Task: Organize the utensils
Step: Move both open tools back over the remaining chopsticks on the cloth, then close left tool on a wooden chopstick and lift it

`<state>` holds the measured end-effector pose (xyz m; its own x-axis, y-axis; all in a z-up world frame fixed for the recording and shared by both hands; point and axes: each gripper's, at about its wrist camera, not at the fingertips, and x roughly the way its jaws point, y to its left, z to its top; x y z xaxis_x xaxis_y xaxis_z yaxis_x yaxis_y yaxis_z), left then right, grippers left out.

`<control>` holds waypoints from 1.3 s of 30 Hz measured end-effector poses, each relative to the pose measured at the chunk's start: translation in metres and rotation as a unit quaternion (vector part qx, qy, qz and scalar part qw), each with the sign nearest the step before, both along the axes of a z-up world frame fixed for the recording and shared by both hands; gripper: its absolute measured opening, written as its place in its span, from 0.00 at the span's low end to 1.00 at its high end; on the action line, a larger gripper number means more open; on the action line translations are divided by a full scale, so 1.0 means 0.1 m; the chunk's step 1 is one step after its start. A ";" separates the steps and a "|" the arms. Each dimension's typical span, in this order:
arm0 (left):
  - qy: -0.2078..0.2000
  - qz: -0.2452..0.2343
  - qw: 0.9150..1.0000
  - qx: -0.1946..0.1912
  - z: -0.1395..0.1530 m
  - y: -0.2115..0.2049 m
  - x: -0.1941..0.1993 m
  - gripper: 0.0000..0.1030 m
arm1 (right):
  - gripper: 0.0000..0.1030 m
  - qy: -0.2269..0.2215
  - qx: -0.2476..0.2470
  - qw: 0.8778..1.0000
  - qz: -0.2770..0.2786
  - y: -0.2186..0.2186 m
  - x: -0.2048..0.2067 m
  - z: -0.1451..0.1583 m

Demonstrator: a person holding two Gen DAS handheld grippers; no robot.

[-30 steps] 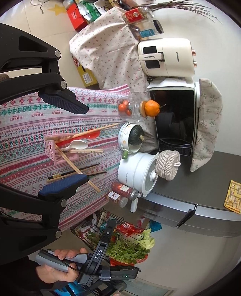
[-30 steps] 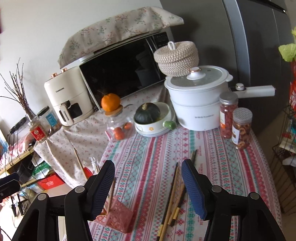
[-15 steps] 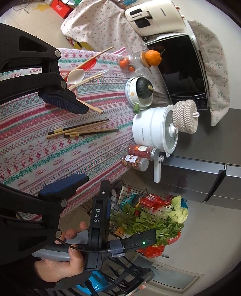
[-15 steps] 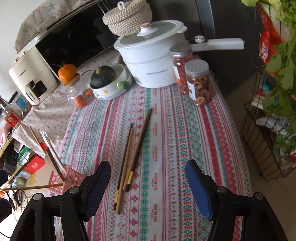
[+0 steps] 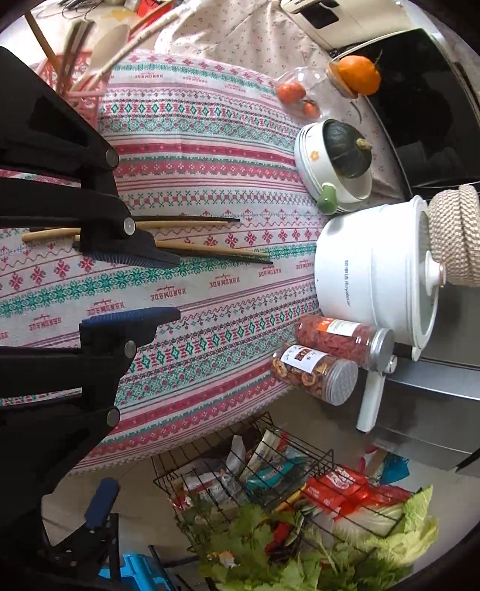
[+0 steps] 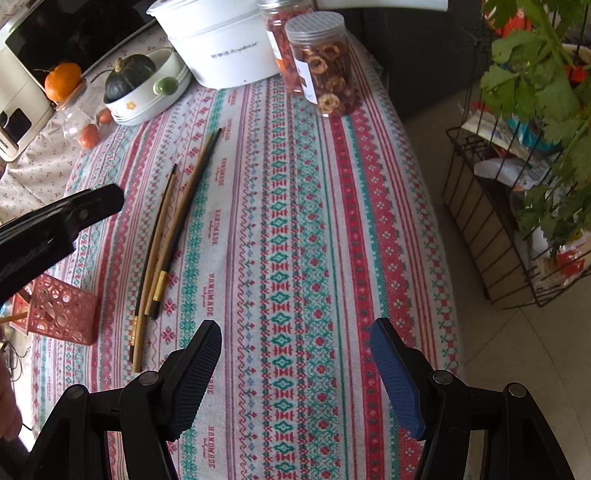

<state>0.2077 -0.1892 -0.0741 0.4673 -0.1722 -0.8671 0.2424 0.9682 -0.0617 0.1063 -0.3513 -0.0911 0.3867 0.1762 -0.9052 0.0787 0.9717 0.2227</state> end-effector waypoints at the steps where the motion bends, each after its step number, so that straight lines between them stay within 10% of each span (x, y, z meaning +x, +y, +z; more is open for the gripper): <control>1: 0.001 0.007 1.000 -0.004 -0.10 0.00 0.13 0.12 | 0.70 0.003 0.000 1.000 -0.001 -0.01 0.00 -0.03; 17: 0.036 0.035 0.998 0.021 -1.00 0.06 1.08 0.02 | 0.70 0.017 0.016 1.000 0.001 -0.02 0.27 -0.24; 31: 0.073 -0.024 0.997 0.003 -1.05 -0.08 0.75 0.00 | 0.70 0.012 0.011 1.000 -0.022 -0.11 0.23 -0.21; 39: 0.017 -0.062 0.998 -0.006 -0.60 -0.11 0.25 0.00 | 0.70 -0.001 0.005 0.999 -0.037 -0.16 0.19 -0.13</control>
